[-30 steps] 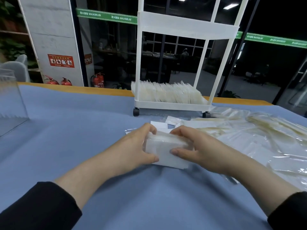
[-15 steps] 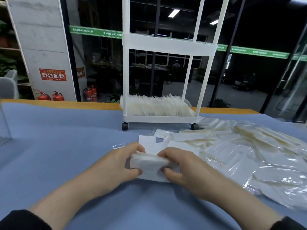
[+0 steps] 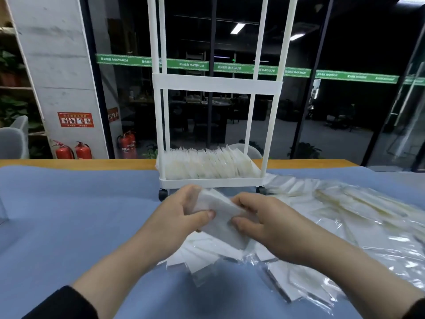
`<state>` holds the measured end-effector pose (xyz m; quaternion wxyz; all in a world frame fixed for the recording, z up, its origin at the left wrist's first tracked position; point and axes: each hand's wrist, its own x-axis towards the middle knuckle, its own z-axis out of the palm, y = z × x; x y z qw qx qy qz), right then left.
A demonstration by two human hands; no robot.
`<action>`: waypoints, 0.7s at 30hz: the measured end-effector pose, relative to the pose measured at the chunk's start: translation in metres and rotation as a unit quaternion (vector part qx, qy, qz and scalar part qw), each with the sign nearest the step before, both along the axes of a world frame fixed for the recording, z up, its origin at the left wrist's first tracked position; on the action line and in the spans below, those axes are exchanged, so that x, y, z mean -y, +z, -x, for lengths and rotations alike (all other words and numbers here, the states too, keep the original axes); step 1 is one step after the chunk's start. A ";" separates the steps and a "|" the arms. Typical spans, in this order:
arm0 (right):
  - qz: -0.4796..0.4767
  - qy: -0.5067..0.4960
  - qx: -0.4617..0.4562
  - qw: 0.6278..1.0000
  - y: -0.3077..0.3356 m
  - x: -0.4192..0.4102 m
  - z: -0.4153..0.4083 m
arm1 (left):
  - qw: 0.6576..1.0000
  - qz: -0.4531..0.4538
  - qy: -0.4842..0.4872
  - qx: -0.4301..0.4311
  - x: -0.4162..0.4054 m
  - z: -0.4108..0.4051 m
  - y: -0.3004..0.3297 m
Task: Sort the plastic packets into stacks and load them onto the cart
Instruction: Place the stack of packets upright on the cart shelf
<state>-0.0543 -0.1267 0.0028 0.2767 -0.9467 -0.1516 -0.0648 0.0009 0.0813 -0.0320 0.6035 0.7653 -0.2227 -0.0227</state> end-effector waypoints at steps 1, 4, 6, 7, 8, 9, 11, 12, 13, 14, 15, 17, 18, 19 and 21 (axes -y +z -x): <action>0.011 -0.013 0.001 1.000 0.005 0.009 -0.001 | 1.000 -0.001 -0.010 0.003 0.009 -0.003 0.005; 0.019 -0.057 -0.005 0.998 0.023 0.038 -0.003 | 0.999 -0.004 -0.027 0.022 0.041 -0.009 0.016; 0.036 -0.093 -0.011 0.995 0.038 0.067 -0.005 | 0.999 -0.010 -0.027 0.038 0.059 -0.020 0.022; 0.044 -0.121 -0.009 0.992 0.046 0.086 -0.006 | 0.999 -0.009 -0.017 0.046 0.066 -0.030 0.024; 0.052 -0.155 -0.001 0.987 0.055 0.106 -0.008 | 0.998 -0.013 0.004 0.060 0.071 -0.042 0.026; 0.057 -0.192 0.011 0.980 0.063 0.127 -0.012 | 0.996 -0.026 0.032 0.077 0.074 -0.055 0.029; 0.055 -0.257 0.035 0.964 0.076 0.163 -0.027 | 0.987 -0.080 0.079 0.113 0.079 -0.085 0.032; 0.047 -0.276 0.042 0.959 0.081 0.175 -0.038 | 0.982 -0.111 0.090 0.122 0.083 -0.099 0.034; 0.040 -0.289 0.046 0.955 0.083 0.184 -0.054 | 0.978 -0.140 0.094 0.121 0.088 -0.113 0.036; 0.037 -0.297 0.048 0.953 0.084 0.190 -0.071 | 0.974 -0.168 0.094 0.117 0.094 -0.126 0.037; 0.032 -0.303 0.048 0.951 0.084 0.193 -0.090 | 0.970 -0.191 0.091 0.116 0.100 -0.139 0.039; 0.016 -0.309 0.044 0.950 0.081 0.191 -0.128 | 0.962 -0.227 0.088 0.126 0.114 -0.162 0.042; 0.008 -0.308 0.044 0.950 0.078 0.188 -0.148 | 0.958 -0.240 0.089 0.131 0.121 -0.171 0.043; 0.003 -0.307 0.042 0.951 0.076 0.184 -0.165 | 0.953 -0.254 0.091 0.136 0.128 -0.180 0.045; -0.009 -0.302 0.029 0.953 0.072 0.176 -0.197 | 0.944 -0.279 0.093 0.151 0.139 -0.196 0.046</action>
